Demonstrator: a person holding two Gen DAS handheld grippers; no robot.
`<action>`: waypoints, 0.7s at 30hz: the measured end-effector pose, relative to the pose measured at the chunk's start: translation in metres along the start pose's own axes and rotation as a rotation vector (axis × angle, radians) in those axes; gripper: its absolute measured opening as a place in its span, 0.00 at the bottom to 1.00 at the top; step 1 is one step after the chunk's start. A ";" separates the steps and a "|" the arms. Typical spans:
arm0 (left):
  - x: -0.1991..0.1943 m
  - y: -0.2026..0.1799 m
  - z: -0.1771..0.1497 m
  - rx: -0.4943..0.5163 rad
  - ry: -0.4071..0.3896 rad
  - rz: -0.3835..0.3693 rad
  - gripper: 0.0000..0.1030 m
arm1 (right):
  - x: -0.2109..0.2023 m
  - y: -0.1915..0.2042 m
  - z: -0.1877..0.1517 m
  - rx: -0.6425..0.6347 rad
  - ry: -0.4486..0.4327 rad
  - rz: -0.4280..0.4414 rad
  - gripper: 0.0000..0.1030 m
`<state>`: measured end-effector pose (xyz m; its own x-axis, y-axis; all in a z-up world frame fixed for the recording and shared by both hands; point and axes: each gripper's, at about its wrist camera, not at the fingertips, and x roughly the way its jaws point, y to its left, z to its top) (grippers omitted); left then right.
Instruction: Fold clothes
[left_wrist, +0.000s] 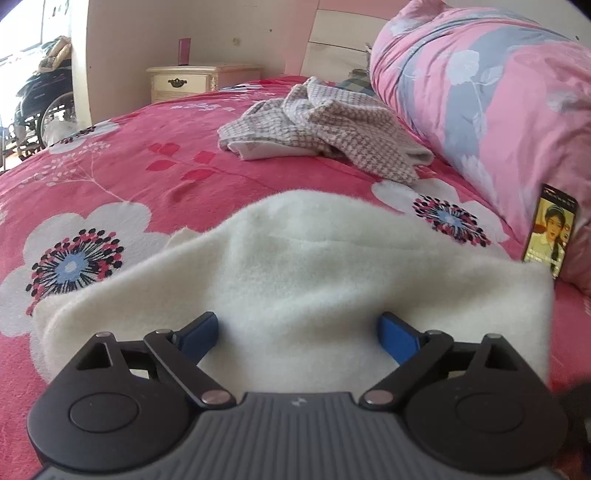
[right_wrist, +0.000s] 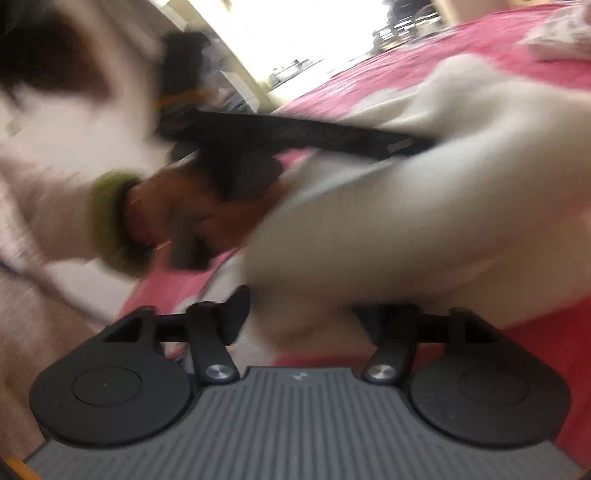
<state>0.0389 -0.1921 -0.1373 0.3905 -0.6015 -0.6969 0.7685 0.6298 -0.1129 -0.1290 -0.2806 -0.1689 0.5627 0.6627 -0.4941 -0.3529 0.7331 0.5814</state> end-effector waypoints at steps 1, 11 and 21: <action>0.001 -0.001 0.000 -0.002 0.000 0.000 0.92 | 0.003 0.009 -0.005 -0.024 0.035 0.031 0.59; 0.010 0.004 0.006 -0.045 0.004 -0.007 0.95 | -0.012 0.017 0.010 -0.075 0.024 -0.099 0.47; 0.014 0.001 0.003 -0.051 -0.013 0.015 0.96 | -0.001 0.060 0.004 -0.298 0.053 -0.104 0.46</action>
<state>0.0464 -0.2011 -0.1452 0.4088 -0.5975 -0.6898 0.7354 0.6633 -0.1387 -0.1483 -0.2379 -0.1310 0.5704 0.5829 -0.5786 -0.5034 0.8048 0.3146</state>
